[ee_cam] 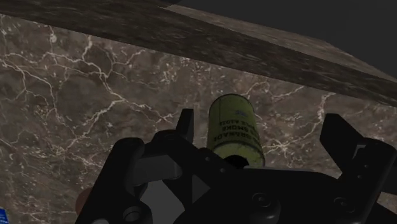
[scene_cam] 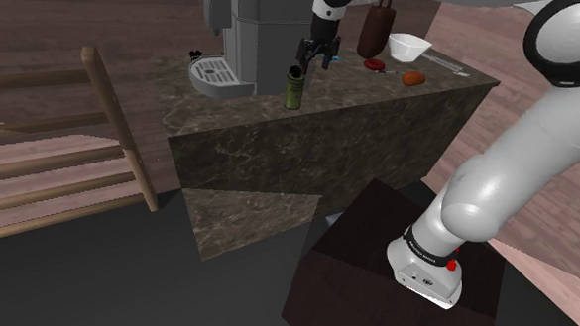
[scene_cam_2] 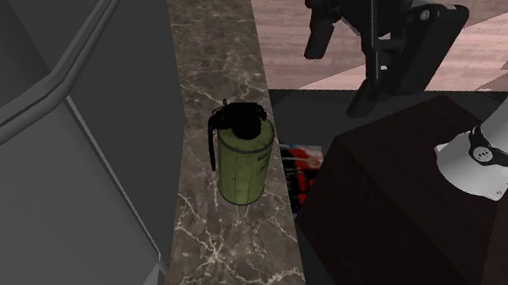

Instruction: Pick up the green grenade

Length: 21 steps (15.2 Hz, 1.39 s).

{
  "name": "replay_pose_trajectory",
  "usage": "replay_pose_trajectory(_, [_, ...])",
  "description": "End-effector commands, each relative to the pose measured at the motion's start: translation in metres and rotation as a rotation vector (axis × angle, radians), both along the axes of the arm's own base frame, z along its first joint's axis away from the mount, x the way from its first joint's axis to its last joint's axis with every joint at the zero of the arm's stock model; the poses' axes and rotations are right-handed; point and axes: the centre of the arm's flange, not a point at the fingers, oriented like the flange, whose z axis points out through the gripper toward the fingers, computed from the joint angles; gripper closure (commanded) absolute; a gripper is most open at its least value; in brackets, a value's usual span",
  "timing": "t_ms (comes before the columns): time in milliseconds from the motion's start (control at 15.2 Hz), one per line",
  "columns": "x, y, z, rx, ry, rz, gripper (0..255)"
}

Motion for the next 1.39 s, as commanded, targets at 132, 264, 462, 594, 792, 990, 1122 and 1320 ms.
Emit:
replay_pose_trajectory(132, [0.051, -0.013, -0.009, -0.001, 0.008, -0.007, 0])
replay_pose_trajectory(264, [0.077, -0.020, -0.014, -0.001, 0.011, -0.011, 0])
replay_pose_trajectory(462, [0.086, -0.023, -0.027, -0.001, 0.013, -0.012, 0])
replay_pose_trajectory(594, [0.086, -0.023, -0.037, -0.001, 0.013, -0.012, 0])
replay_pose_trajectory(792, [0.086, -0.023, -0.053, -0.001, 0.013, -0.012, 0])
replay_pose_trajectory(990, [0.086, -0.023, -0.056, -0.001, 0.013, -0.012, 255])
replay_pose_trajectory(1122, [0.086, -0.022, -0.056, -0.001, 0.013, -0.012, 255])
replay_pose_trajectory(1320, [0.086, -0.022, -0.056, -0.001, 0.013, -0.012, 255])
